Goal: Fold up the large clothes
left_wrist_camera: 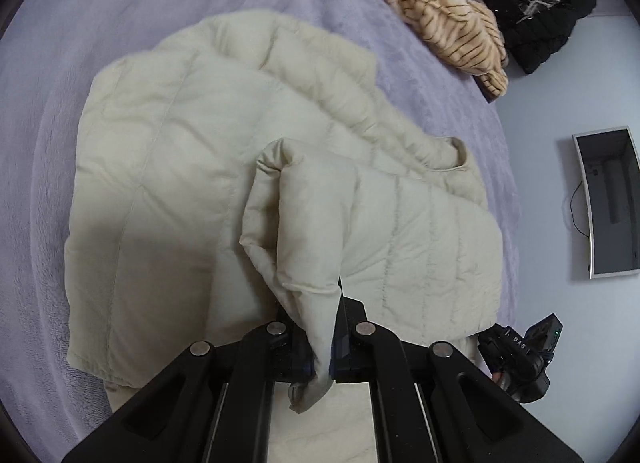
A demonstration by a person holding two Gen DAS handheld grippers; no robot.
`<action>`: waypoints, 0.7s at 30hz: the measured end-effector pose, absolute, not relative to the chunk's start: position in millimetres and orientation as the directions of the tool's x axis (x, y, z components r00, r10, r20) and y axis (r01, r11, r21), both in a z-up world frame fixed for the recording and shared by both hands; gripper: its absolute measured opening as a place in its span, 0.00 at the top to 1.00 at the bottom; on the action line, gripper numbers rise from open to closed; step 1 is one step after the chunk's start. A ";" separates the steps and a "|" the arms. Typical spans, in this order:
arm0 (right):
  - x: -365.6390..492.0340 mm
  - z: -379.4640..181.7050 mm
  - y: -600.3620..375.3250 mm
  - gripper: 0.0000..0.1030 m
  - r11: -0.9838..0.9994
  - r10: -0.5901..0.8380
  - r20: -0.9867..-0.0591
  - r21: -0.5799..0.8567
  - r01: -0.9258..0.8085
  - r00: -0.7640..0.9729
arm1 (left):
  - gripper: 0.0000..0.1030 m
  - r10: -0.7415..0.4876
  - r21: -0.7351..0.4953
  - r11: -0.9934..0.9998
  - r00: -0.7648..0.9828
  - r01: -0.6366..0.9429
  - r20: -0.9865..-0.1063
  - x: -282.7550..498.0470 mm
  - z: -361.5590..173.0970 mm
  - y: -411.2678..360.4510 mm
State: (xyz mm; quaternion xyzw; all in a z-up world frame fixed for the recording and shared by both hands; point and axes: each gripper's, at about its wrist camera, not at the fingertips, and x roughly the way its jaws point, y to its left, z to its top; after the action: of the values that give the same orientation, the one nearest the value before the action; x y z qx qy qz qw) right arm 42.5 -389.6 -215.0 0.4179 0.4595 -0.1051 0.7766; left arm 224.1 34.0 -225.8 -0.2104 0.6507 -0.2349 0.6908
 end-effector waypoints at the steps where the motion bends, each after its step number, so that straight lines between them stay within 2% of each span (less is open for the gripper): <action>1: 37.4 -220.5 -398.1 0.95 0.587 0.200 -0.802 0.558 0.587 0.563 | 0.94 -0.603 -0.601 0.798 0.040 0.044 -0.797 221.1 -230.8 35.4; 5: 19.3 -236.5 -417.8 0.98 0.451 0.239 -0.773 0.624 0.638 0.587 | 0.94 -0.549 -0.540 0.833 0.062 0.118 -0.833 214.8 -226.7 25.4; 6: 17.9 -234.1 -418.4 0.97 0.462 0.269 -0.767 0.633 0.620 0.583 | 0.94 -0.538 -0.527 0.839 0.063 0.131 -0.841 214.1 -225.4 23.5; 7: 17.3 -229.8 -418.5 0.92 0.482 0.310 -0.761 0.643 0.596 0.570 | 0.94 -0.534 -0.522 0.842 0.064 0.137 -0.843 214.5 -224.4 21.3; 9: 12.0 -209.9 -417.3 0.90 0.542 0.371 -0.754 0.650 0.533 0.542 | 0.94 -0.532 -0.520 0.843 0.066 0.137 -0.844 215.2 -224.8 20.2; 11: 10.0 -182.6 -415.4 0.70 0.605 0.374 -0.744 0.648 0.462 0.554 | 0.94 -0.530 -0.518 0.844 0.067 0.139 -0.846 215.6 -224.2 19.2; 12: 10.9 -170.7 -418.6 0.37 0.623 0.360 -0.738 0.645 0.442 0.570 | 0.94 -0.527 -0.514 0.846 0.069 0.142 -0.847 215.0 -224.1 18.9; 13: 14.0 -161.6 -424.2 0.15 0.631 0.348 -0.728 0.648 0.426 0.591 | 0.94 -0.523 -0.510 0.848 0.070 0.146 -0.850 215.1 -223.9 18.8; 17: 60.9 -169.3 -456.4 0.16 0.592 0.364 -0.693 0.688 0.419 0.622 | 0.94 -0.515 -0.501 0.853 0.073 0.146 -0.854 215.4 -225.1 16.2; 18: 75.7 -182.0 -463.9 0.19 0.557 0.388 -0.683 0.709 0.433 0.619 | 0.94 -0.514 -0.502 0.853 0.074 0.142 -0.854 215.8 -225.6 15.4; 19: 89.9 -195.2 -468.8 0.27 0.522 0.413 -0.676 0.725 0.449 0.611 | 0.94 -0.514 -0.502 0.854 0.073 0.141 -0.855 215.6 -227.0 16.0; 21: 114.7 -218.5 -473.3 0.33 0.476 0.456 -0.664 0.745 0.468 0.592 | 0.94 -0.511 -0.499 0.855 0.074 0.140 -0.856 215.7 -228.1 15.8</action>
State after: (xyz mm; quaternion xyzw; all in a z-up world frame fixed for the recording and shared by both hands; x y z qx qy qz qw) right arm 114.7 -473.3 -218.5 0.5120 0.4514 -0.0042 0.7308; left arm 215.7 15.8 -228.1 -0.1447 0.6417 -0.2268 0.7182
